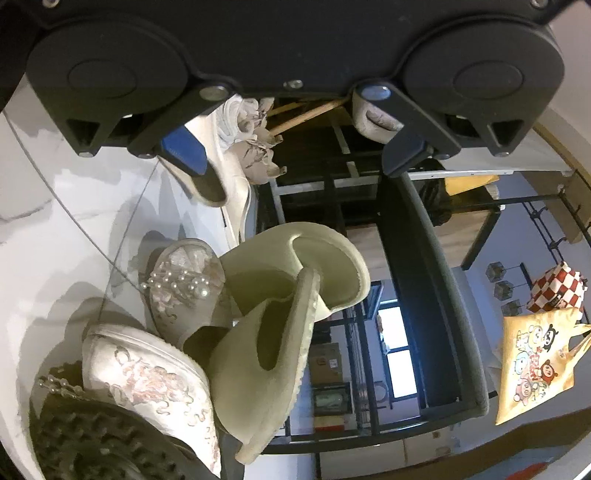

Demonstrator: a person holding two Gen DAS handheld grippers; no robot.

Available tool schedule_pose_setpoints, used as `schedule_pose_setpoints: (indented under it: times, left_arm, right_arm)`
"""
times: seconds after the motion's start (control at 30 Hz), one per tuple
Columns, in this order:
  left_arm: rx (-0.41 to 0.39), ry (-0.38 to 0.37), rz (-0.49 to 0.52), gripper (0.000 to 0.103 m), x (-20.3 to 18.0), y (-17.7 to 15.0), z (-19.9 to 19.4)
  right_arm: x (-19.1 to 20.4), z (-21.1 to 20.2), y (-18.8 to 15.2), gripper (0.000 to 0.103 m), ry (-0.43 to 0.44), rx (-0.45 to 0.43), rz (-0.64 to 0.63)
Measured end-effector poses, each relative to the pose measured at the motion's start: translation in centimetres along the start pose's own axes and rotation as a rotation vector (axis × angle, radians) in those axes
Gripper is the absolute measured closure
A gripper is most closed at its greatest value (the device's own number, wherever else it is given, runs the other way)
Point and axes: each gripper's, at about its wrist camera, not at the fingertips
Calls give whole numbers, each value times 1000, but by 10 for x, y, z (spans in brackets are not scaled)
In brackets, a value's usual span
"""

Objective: Organize scattered shoes

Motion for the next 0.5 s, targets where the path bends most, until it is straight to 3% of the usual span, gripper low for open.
schedule_pose_setpoints:
  times: [0.1,0.27,0.37,0.5]
  left_arm:
    - [-92,40,22,20,2,4,-20]
    - [-238,119,161,16,-4,7,-48]
    - [-274,123,227,10,-8,3,-57]
    - [-281,154,413,9,-30,-11,-51]
  right_arm:
    - [0,2,-2,0,-33,6,-9]
    - [0,5,-6,0,-105,10,-33]
    - [1,12,-12,0,-185,21,-65]
    - [3,21,-22,0,-252,49,-109]
Point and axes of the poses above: each gripper's, at about its wrist camera, not at the fingertips, and z roughly the way its jaws point, x to its left, y to its top, and after that the axes turned 7 degrees about -x, right-handed
